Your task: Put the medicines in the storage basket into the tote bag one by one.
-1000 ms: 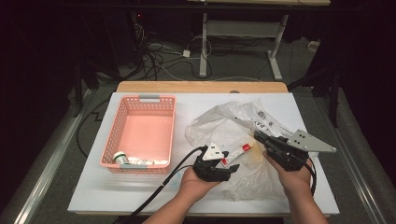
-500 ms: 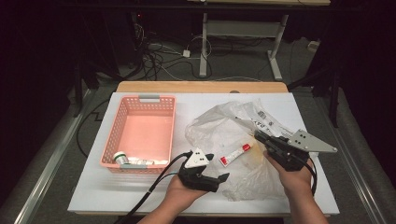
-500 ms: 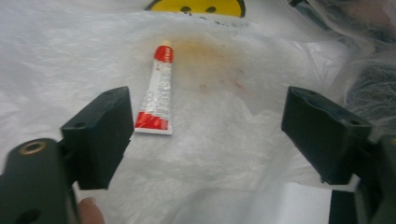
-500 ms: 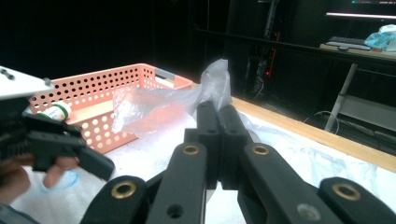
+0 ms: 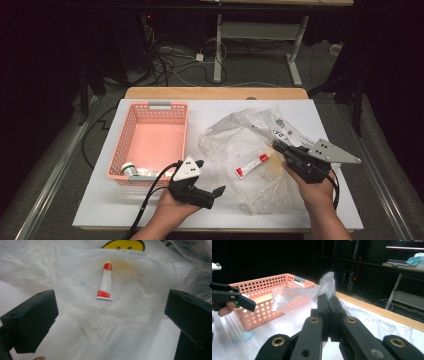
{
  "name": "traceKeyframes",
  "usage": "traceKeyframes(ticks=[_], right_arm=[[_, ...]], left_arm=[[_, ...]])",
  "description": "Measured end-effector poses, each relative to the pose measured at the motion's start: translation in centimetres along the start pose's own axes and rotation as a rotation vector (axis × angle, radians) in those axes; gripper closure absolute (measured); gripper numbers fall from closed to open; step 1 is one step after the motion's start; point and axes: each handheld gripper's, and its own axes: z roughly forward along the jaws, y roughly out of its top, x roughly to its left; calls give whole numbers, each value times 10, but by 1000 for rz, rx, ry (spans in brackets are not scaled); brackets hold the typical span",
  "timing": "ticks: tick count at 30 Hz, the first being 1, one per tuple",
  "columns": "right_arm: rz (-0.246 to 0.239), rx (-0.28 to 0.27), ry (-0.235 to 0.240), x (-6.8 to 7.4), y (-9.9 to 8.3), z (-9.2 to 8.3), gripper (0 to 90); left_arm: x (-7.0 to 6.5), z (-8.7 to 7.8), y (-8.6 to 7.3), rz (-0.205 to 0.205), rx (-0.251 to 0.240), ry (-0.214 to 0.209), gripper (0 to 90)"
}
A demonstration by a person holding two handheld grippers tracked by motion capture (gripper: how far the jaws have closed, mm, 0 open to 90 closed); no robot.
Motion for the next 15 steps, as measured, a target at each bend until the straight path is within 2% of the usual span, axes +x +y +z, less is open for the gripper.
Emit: traceKeyframes(ticks=[4, 10, 15], right_arm=[[-1, 0, -1, 0, 0, 0, 900], [-1, 1, -1, 0, 0, 0, 900], [2, -1, 2, 0, 0, 0, 900]], left_arm=[[8, -13, -1, -22, -16, 22, 0], [26, -30, -6, -61, -39, 87, 0], [41, -40, -13, -86, -15, 144, 0]])
